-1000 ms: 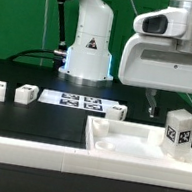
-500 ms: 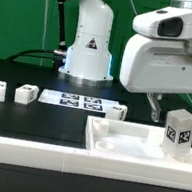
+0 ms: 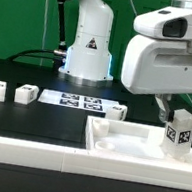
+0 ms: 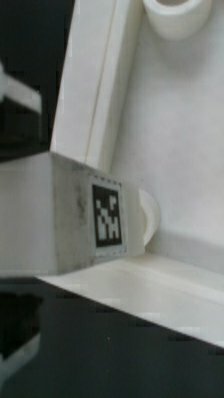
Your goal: Assemble square table
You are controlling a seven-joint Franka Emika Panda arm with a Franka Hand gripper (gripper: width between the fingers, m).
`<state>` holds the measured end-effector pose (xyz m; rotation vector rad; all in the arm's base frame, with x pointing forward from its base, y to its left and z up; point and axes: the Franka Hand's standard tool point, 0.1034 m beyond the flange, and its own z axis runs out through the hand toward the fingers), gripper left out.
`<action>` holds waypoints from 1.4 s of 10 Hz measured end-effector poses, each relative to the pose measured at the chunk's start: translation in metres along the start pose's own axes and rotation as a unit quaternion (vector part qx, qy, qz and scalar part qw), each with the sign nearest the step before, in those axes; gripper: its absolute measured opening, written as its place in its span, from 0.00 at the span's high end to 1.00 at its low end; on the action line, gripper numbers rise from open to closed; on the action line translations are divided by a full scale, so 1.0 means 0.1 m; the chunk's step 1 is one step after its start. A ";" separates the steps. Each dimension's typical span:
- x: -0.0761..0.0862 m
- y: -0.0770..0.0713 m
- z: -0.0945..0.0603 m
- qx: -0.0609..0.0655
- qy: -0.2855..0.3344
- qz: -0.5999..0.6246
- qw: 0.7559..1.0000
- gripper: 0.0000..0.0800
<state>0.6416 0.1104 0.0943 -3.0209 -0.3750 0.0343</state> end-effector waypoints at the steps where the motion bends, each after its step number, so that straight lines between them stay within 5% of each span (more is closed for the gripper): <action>1: 0.00 0.00 0.00 0.000 0.000 0.007 1.000 0.64; 6: 0.00 0.01 0.00 0.000 0.003 0.158 0.987 0.64; 10: -0.05 -0.02 0.01 0.005 0.013 0.374 0.927 0.64; 14: -0.06 -0.03 0.02 0.007 0.011 0.539 0.842 0.64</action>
Offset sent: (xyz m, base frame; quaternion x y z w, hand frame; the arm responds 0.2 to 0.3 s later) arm 0.0000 0.0000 0.0000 0.0000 0.0000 0.1938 0.9810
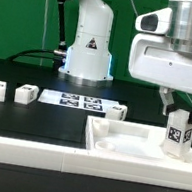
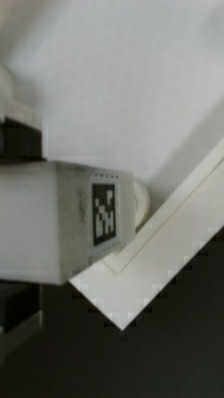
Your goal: Assemble square table
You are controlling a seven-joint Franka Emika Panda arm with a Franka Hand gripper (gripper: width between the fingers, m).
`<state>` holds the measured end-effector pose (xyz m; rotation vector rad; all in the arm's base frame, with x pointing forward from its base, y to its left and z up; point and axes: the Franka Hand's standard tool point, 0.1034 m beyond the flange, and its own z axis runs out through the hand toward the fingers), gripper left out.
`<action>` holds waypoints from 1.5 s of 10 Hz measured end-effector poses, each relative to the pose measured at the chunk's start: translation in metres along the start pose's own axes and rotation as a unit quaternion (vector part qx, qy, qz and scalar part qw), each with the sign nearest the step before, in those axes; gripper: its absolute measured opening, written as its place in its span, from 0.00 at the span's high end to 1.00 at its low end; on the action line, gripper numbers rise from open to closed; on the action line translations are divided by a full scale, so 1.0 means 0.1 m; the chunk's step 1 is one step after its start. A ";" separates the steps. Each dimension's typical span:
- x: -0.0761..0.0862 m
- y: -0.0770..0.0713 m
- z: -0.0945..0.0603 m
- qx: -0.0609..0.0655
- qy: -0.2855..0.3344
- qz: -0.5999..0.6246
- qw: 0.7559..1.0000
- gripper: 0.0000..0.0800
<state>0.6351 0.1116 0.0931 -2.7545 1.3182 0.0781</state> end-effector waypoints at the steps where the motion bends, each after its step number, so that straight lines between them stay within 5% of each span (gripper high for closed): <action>1: -0.01 0.00 0.00 0.000 -0.001 0.046 0.999 0.64; 5: -0.02 0.00 0.01 0.006 -0.023 0.166 0.986 0.64; 8: -0.03 0.00 0.01 0.006 -0.023 0.129 0.991 0.63; 9: -0.04 0.00 0.02 0.006 -0.024 0.107 0.994 0.37; 10: -0.07 -0.02 0.02 0.006 -0.023 0.083 0.996 0.37; 11: -0.09 -0.03 0.03 0.008 -0.023 0.017 1.000 0.23; 15: -0.09 -0.05 0.03 0.015 -0.019 -0.148 0.989 0.19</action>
Offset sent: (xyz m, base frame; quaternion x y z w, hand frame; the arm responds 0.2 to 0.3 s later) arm 0.0036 0.0074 -0.0022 0.0092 -0.0721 0.2168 0.9735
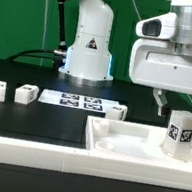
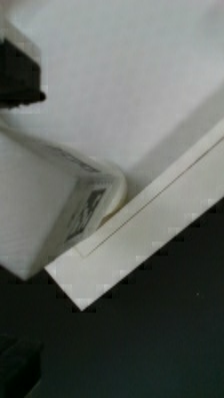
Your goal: Assemble square table
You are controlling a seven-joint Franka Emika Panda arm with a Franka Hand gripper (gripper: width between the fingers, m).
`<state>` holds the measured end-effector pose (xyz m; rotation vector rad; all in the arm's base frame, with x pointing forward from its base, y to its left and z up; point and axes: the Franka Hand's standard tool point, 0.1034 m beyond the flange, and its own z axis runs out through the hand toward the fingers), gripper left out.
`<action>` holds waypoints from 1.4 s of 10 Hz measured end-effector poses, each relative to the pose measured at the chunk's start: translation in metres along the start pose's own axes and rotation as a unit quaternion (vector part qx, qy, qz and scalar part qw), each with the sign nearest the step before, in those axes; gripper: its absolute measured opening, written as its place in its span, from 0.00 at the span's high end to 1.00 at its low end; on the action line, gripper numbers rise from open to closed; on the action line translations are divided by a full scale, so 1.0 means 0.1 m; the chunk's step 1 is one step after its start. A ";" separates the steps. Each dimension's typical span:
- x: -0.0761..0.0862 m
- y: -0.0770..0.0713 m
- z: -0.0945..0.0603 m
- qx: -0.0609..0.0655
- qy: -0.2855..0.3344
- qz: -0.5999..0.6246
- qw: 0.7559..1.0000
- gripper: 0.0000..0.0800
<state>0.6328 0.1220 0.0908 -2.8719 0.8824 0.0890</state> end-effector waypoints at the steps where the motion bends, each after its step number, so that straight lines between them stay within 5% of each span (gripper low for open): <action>1: 0.00 0.00 0.00 0.000 0.000 -0.034 0.999 0.19; 5: -0.02 -0.01 0.03 -0.012 0.004 -0.240 0.971 0.19; 11: 0.02 0.02 0.03 -0.013 0.003 -0.417 0.909 0.19; 13: 0.02 0.02 0.03 -0.013 0.003 -0.416 0.909 0.49; 14: 0.02 0.03 0.03 -0.013 0.003 -0.416 0.909 0.49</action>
Offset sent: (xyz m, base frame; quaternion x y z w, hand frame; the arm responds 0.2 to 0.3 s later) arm -0.0032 0.0033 -0.0016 -0.0355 0.0185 -0.2753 0.9605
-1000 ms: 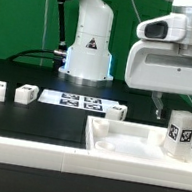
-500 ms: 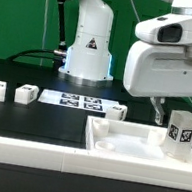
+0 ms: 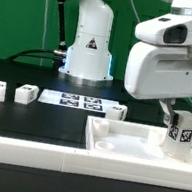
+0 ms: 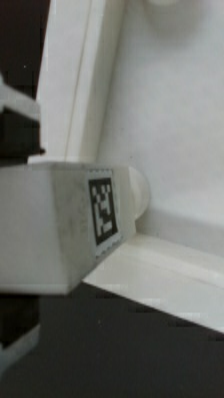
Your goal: Assemble square table
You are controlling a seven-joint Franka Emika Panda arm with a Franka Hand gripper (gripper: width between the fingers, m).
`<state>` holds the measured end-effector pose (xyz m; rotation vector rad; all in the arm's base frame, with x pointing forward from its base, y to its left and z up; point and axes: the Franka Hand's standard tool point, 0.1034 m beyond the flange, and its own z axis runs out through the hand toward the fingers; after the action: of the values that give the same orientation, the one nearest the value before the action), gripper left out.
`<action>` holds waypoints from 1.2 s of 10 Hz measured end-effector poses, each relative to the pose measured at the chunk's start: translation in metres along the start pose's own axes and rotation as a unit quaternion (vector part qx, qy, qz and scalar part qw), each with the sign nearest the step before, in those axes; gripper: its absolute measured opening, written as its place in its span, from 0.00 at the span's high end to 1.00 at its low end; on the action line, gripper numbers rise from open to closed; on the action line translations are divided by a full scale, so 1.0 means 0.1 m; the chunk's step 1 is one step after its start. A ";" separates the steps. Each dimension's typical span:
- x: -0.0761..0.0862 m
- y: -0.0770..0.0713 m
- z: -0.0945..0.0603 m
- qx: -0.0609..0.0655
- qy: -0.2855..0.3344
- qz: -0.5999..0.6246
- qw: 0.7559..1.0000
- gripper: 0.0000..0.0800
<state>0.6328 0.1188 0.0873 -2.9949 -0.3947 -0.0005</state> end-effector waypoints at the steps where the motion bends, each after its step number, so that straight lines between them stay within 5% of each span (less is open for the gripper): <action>1: 0.00 0.01 0.00 0.000 0.000 0.002 1.000 0.63; 6: 0.00 0.03 0.00 0.001 0.001 0.107 0.994 0.63; 12: -0.01 0.07 0.00 0.004 0.001 0.395 0.919 0.63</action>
Offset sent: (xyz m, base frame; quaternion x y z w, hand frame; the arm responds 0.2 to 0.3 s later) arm 0.0000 0.0000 0.0000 0.0000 0.0000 0.0000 1.0000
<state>0.6335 0.1122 0.0861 -2.9074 0.8210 0.0697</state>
